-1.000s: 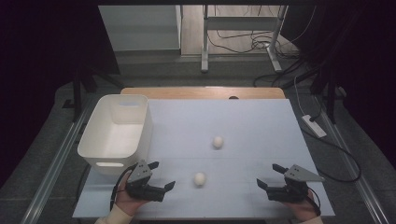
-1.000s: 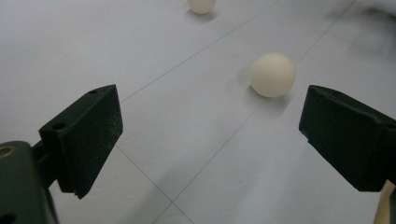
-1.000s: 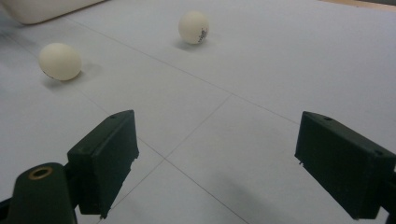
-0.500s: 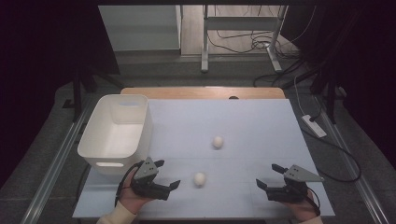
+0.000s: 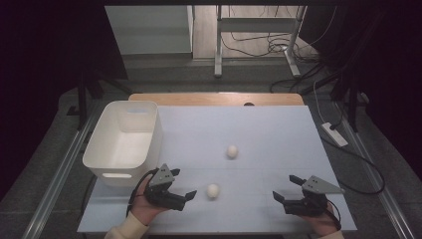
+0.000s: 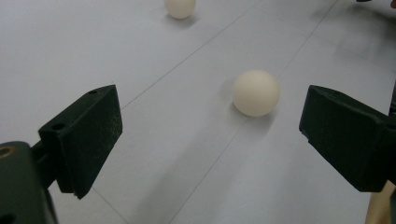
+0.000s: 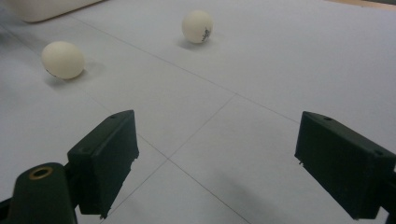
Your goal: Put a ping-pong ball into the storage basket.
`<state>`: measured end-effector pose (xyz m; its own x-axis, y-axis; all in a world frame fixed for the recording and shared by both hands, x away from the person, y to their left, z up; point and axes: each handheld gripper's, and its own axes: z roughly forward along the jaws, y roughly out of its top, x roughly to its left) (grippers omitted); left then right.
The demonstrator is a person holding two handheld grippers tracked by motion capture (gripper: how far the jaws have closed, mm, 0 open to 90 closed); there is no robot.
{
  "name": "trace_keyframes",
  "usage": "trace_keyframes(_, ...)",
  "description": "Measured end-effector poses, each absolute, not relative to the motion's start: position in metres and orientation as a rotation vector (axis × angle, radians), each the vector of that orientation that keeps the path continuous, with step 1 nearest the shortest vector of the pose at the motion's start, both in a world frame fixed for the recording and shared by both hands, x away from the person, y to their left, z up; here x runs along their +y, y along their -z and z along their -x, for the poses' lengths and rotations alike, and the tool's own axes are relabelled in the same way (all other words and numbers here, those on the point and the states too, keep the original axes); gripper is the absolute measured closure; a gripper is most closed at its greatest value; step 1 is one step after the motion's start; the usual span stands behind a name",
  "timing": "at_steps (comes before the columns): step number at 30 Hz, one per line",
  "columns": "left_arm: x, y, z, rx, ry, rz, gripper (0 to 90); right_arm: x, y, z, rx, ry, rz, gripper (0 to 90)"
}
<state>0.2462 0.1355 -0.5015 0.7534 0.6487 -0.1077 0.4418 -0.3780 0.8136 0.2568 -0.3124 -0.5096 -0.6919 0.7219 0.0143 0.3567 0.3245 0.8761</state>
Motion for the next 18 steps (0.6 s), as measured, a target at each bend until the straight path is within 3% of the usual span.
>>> trace_keyframes(18, 0.105, 0.49, -0.259, 0.744, -0.237, -2.112, 6.7, -0.313, 0.511, -0.257, 2.221, -1.313, -0.958, 13.3)
